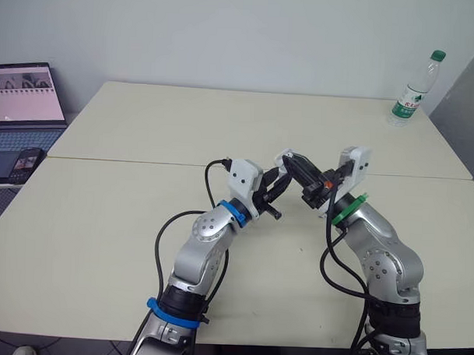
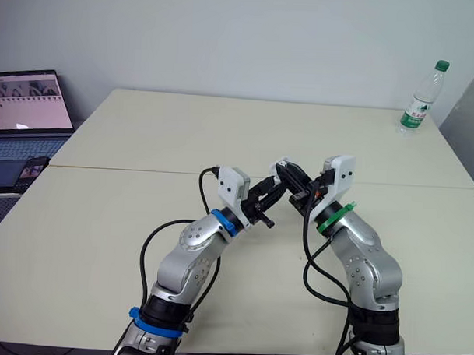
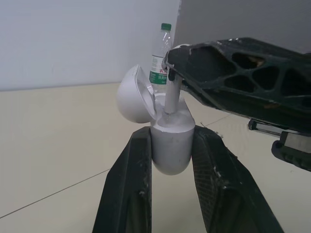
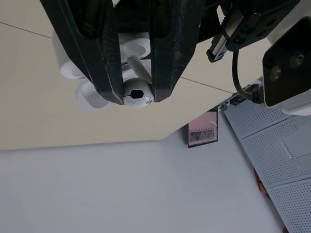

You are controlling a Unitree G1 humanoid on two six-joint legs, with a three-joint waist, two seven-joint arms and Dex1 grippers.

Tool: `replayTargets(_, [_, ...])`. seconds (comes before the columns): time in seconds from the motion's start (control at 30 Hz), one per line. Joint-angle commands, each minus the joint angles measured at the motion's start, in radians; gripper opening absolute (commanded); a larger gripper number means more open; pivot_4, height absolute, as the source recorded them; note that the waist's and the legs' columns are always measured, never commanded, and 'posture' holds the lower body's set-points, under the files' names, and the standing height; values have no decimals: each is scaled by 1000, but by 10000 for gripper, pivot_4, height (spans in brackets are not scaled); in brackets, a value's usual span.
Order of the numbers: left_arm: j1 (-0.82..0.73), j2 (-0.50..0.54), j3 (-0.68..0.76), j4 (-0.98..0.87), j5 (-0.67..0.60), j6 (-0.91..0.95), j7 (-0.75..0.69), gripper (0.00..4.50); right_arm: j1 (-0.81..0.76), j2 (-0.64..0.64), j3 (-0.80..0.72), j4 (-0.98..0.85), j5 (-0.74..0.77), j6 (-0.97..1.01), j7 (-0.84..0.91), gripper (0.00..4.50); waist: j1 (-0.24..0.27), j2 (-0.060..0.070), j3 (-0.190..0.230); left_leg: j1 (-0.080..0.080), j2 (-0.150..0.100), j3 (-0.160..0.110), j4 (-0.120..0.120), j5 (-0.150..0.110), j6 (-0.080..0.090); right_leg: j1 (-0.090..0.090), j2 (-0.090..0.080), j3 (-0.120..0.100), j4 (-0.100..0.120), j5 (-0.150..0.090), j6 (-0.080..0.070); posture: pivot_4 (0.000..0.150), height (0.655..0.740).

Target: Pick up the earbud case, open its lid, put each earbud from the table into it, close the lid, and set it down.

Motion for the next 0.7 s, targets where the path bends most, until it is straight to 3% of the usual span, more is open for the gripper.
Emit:
replayTargets(0.03, [-4, -5, -3, -53, -14, -9, -8, 8140, 6, -13, 11, -11, 2, -26, -3, 4034, 0, 0, 0, 0, 0, 0, 0, 0, 0, 0, 0, 0, 0, 0, 0, 1500, 7362])
replayTargets(0.57, [11, -2, -16, -80, -30, 5, -27, 8140, 13, -30, 30, -8, 27, 0, -22, 4034, 0, 0, 0, 0, 0, 0, 0, 0, 0, 0, 0, 0, 0, 0, 0, 1500, 7362])
replayTargets(0.7, [10, -4, -11, -80, -30, 9, -27, 8140, 10, -36, 23, -9, 40, 12, -28, 18024, 0, 0, 0, 0, 0, 0, 0, 0, 0, 0, 0, 0, 0, 0, 0, 1500, 7362])
